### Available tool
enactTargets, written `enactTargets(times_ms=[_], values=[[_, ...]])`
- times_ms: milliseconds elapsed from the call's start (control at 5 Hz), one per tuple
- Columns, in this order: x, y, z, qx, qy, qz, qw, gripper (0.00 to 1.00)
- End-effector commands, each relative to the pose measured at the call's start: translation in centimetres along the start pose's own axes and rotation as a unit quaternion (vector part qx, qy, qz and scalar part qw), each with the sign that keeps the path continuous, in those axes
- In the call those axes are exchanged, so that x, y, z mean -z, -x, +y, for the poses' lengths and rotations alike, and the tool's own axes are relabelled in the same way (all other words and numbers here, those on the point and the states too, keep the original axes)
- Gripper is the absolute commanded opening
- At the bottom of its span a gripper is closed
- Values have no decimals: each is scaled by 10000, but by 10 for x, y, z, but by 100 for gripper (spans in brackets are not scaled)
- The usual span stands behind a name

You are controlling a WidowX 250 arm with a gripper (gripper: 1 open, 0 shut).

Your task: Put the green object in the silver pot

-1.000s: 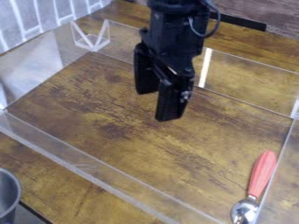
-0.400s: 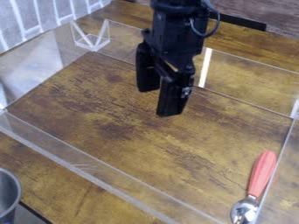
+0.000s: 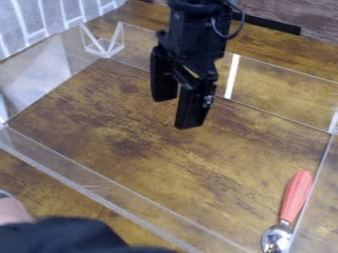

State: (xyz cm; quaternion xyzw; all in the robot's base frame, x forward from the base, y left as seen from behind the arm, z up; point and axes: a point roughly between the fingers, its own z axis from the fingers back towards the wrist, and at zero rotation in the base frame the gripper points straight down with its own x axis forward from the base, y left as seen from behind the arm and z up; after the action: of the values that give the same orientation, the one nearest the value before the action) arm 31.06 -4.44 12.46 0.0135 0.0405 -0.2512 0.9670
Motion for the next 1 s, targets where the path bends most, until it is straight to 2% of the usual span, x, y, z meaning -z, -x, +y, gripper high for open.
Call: enactTargets(times_ms=[0,200,400,600,800], values=[[-8,1,-9,-157,-36,-233,9996,100],[-16,6,0,-418,-136,-252,9987,100],[-14,8,3,-740,-73,-169,9971,100],[-9,11,1,-823,-17,-137,9965,100],[-3,13,3,-1100,50,-38,9939,100]])
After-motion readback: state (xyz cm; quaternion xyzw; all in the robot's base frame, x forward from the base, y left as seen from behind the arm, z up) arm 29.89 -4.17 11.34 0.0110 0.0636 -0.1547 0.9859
